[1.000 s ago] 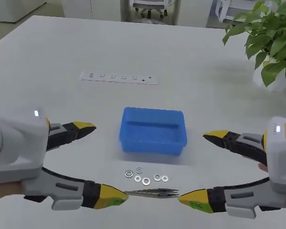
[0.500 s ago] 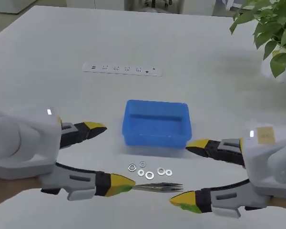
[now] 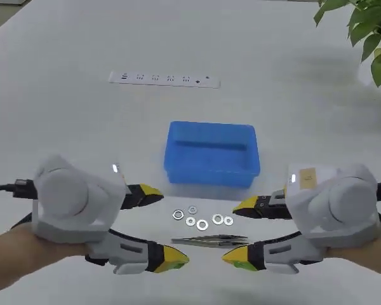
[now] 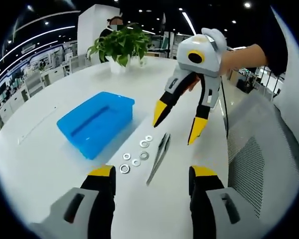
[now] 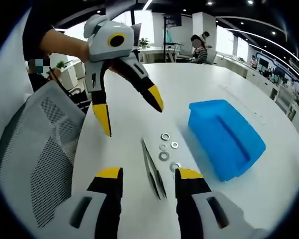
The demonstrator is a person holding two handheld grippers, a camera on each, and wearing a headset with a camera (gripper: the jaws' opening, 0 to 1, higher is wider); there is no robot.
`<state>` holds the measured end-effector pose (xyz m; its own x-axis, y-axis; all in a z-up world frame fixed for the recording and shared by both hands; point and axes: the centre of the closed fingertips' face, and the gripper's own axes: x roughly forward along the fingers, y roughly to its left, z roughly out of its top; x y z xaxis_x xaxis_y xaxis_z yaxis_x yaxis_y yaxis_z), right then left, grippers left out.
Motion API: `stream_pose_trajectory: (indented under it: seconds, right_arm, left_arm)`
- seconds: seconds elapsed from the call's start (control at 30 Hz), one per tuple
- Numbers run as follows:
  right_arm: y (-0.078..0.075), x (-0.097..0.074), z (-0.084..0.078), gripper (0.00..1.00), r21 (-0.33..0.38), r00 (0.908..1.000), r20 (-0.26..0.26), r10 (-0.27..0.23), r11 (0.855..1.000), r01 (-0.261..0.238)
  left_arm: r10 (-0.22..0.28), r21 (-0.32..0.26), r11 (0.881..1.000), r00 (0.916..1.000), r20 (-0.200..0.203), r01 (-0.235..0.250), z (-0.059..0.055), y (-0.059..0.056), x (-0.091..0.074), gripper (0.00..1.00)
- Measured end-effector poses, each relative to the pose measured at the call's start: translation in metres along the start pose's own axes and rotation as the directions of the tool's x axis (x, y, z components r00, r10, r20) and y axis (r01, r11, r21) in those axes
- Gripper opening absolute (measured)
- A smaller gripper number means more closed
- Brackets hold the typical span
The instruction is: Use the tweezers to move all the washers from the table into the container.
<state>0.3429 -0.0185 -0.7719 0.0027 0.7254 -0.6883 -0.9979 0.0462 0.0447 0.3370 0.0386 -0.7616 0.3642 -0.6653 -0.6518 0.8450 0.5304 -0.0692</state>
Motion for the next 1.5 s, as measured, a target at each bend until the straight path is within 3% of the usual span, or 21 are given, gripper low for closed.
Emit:
stream_pose_trajectory:
  seconds: [0.1, 0.37, 0.53, 0.67, 0.73, 0.87, 0.9, 0.93, 1.03, 1.13, 1.23, 1.3, 1.37, 1.4, 1.43, 1.5]
  right_arm:
    - [0.001, 0.006, -0.003, 0.40, -0.024, 0.9995, -0.023, 0.021, 0.999, -0.022]
    - [0.001, 0.019, -0.010, 0.30, -0.076, 0.9922, -0.100, 0.073, 0.994, -0.081]
    - [0.000, 0.022, -0.012, 0.28, -0.086, 0.9906, -0.116, 0.072, 0.993, -0.082]
    - [-0.002, 0.024, -0.017, 0.25, -0.091, 0.9890, -0.134, 0.063, 0.993, -0.076]
    - [-0.006, 0.024, -0.020, 0.21, -0.128, 0.9892, -0.142, 0.038, 0.990, -0.056]
    - [-0.006, 0.024, -0.028, 0.20, -0.115, 0.9843, -0.170, 0.047, 0.991, -0.067]
    - [-0.006, 0.024, -0.029, 0.20, -0.116, 0.9841, -0.173, 0.042, 0.991, -0.063]
    - [-0.006, 0.024, -0.028, 0.18, -0.118, 0.9848, -0.169, 0.040, 0.991, -0.060]
    - [-0.009, 0.023, -0.027, 0.15, -0.118, 0.9857, -0.166, 0.030, 0.992, -0.050]
    - [-0.010, 0.023, -0.027, 0.12, -0.139, 0.9850, -0.171, 0.023, 0.989, -0.047]
    - [-0.009, 0.023, -0.027, 0.11, -0.168, 0.9859, -0.167, 0.018, 0.985, -0.046]
    - [-0.010, 0.022, -0.027, 0.11, -0.152, 0.9871, -0.159, 0.017, 0.988, -0.042]
    - [-0.011, 0.022, -0.027, 0.10, -0.143, 0.9889, -0.148, 0.014, 0.989, -0.036]
    - [-0.011, 0.022, -0.027, 0.09, -0.141, 0.9897, -0.143, 0.010, 0.990, -0.031]
    - [-0.012, 0.022, -0.027, 0.08, -0.129, 0.9909, -0.134, 0.011, 0.991, -0.028]
    - [-0.010, 0.022, -0.027, 0.08, -0.140, 0.9920, -0.126, 0.014, 0.990, -0.032]
  left_arm:
    - [-0.020, 0.006, 1.000, 0.9996, -0.022, 0.020, -0.006, -0.003, 0.009, 0.56]
    - [-0.044, 0.011, 0.999, 0.9979, -0.047, 0.044, -0.010, -0.006, 0.023, 0.51]
    - [-0.055, 0.026, 0.998, 0.9954, -0.079, 0.057, -0.015, -0.006, 0.028, 0.46]
    - [-0.060, 0.020, 0.998, 0.9942, -0.089, 0.062, -0.017, -0.003, 0.031, 0.31]
    - [-0.063, 0.015, 0.998, 0.9932, -0.098, 0.065, -0.017, -0.002, 0.033, 0.32]
    - [-0.075, 0.054, 0.995, 0.9866, -0.145, 0.084, -0.024, -0.003, 0.037, 0.32]
    - [-0.072, 0.071, 0.994, 0.9831, -0.168, 0.085, -0.027, -0.002, 0.038, 0.32]
    - [-0.083, 0.101, 0.990, 0.9882, -0.128, 0.096, -0.019, -0.003, 0.042, 0.32]
    - [-0.093, 0.123, 0.986, 0.9828, -0.160, 0.113, -0.018, 0.000, 0.045, 0.30]
    - [-0.086, 0.189, 0.975, 0.9802, -0.179, 0.119, -0.016, 0.002, 0.049, 0.25]
    - [-0.085, 0.189, 0.974, 0.9776, -0.193, 0.122, -0.016, 0.003, 0.048, 0.23]
    - [-0.077, 0.195, 0.974, 0.9779, -0.194, 0.115, -0.016, 0.005, 0.048, 0.21]
    - [-0.058, 0.192, 0.977, 0.9791, -0.195, 0.096, -0.015, 0.008, 0.049, 0.09]
    - [-0.083, 0.179, 0.977, 0.9784, -0.189, 0.118, -0.014, 0.004, 0.050, 0.08]
    - [-0.074, 0.188, 0.976, 0.9772, -0.199, 0.112, -0.015, 0.009, 0.049, 0.08]
    - [-0.082, 0.212, 0.968, 0.9707, -0.226, 0.131, -0.017, 0.008, 0.048, 0.07]
